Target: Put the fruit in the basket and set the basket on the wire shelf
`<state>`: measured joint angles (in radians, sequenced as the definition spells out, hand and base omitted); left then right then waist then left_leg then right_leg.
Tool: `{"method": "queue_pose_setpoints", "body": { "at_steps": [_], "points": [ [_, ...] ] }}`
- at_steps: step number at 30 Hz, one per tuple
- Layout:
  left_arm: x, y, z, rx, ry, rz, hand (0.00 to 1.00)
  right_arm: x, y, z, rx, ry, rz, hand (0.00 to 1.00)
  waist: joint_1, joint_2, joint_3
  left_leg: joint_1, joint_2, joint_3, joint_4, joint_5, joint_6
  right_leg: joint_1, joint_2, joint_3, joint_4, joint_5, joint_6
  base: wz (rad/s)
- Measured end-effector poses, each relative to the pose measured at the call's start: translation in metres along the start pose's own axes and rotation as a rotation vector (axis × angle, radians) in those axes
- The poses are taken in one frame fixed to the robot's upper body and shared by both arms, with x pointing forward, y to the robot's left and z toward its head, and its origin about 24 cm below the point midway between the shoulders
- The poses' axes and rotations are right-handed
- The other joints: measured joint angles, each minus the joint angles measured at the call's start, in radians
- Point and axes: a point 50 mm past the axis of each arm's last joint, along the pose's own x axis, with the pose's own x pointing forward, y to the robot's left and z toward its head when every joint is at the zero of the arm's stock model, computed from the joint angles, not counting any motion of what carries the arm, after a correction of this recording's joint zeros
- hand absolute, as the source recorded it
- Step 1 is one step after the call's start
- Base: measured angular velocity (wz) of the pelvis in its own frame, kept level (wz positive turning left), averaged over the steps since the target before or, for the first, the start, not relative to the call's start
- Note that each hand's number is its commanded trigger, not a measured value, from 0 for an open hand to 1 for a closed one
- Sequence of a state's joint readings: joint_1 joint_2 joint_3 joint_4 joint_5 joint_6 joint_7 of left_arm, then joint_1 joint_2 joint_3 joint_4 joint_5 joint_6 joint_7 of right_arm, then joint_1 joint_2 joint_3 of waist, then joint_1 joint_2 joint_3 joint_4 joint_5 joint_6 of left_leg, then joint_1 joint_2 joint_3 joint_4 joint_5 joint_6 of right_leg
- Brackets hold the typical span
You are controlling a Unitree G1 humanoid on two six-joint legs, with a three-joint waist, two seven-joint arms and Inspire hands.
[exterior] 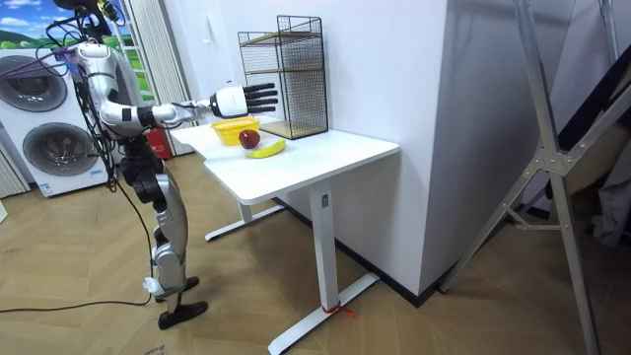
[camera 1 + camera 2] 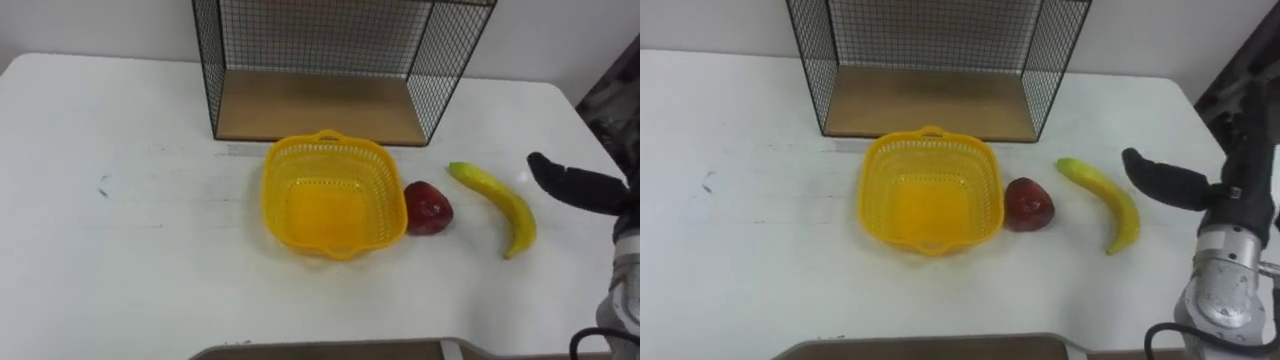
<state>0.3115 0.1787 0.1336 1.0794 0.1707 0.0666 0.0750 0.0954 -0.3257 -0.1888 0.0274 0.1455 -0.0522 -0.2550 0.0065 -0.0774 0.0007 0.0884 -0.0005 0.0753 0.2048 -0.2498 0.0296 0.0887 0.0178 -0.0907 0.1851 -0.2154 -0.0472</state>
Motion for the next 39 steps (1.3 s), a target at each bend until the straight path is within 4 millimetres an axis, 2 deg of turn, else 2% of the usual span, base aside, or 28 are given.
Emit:
{"method": "queue_pose_setpoints", "body": {
  "at_steps": [2,5,8,11,14,17,24,28,39],
  "points": [
    [0.0,0.0,0.002,-0.001,-0.005,0.0,0.0,-0.001,0.004,-0.001,-0.002,0.006,0.04,0.0,0.001,0.012,0.0003,0.001,0.0,-0.003,-0.001,0.0,0.0,0.0,0.0,-0.001,0.0,0.0,0.0,0.0],
    [0.0,0.0,0.003,-0.001,-0.008,0.001,0.0,-0.001,0.008,-0.003,-0.041,0.009,0.093,0.0,0.001,0.015,0.0007,0.006,0.002,-0.003,-0.006,0.002,-0.002,0.002,0.002,0.001,0.0,0.0,0.0,0.0],
    [0.001,0.001,0.005,0.014,-0.013,0.002,0.0,-0.001,0.01,-0.002,-0.085,0.001,0.125,0.0,0.004,0.009,0.0029,0.005,0.003,-0.005,-0.006,0.002,-0.003,0.002,0.002,-0.003,0.001,0.0,0.0,0.0],
    [0.001,0.001,0.006,0.038,-0.019,0.004,0.0,-0.001,0.01,-0.002,-0.115,-0.005,0.149,0.0,0.009,-0.01,0.0077,0.002,0.002,-0.006,-0.005,0.002,-0.003,0.0,0.002,-0.005,0.0,0.001,-0.001,0.0],
    [0.001,0.001,0.007,0.053,-0.022,0.006,0.0,-0.001,0.011,-0.001,-0.146,-0.011,0.185,0.0,0.017,-0.023,0.0031,-0.006,0.001,-0.007,0.0,0.002,-0.003,-0.004,0.001,-0.004,0.0,0.001,-0.002,0.0],
    [0.002,0.003,0.01,0.062,-0.028,0.01,0.0,-0.001,0.014,-0.001,-0.187,-0.018,0.226,0.0,0.024,-0.024,0.0016,-0.007,0.001,-0.01,0.0,0.002,-0.003,-0.002,0.001,-0.007,0.0,0.002,-0.001,0.02],
    [0.002,0.003,0.015,0.064,-0.039,0.011,0.0,-0.002,0.018,-0.001,-0.221,-0.021,0.273,0.0,0.027,-0.013,0.0046,-0.007,0.001,-0.021,0.001,0.002,-0.003,0.0,0.001,-0.017,0.0,0.002,-0.002,0.04],
    [0.002,0.003,0.015,0.076,-0.04,0.012,0.0,-0.002,0.019,-0.001,-0.245,-0.024,0.298,0.0,0.026,-0.005,0.009,-0.007,0.001,-0.021,0.0,0.002,-0.003,0.007,0.001,-0.016,0.0,0.002,-0.002,0.0],
    [0.002,0.003,0.016,0.099,-0.046,0.014,0.0,0.0,0.024,0.002,-0.299,-0.039,0.35,0.0,0.026,-0.01,0.006,-0.006,0.001,-0.021,0.0,0.002,-0.003,0.012,0.001,-0.02,-0.001,0.002,-0.001,0.0]
  ]
}}
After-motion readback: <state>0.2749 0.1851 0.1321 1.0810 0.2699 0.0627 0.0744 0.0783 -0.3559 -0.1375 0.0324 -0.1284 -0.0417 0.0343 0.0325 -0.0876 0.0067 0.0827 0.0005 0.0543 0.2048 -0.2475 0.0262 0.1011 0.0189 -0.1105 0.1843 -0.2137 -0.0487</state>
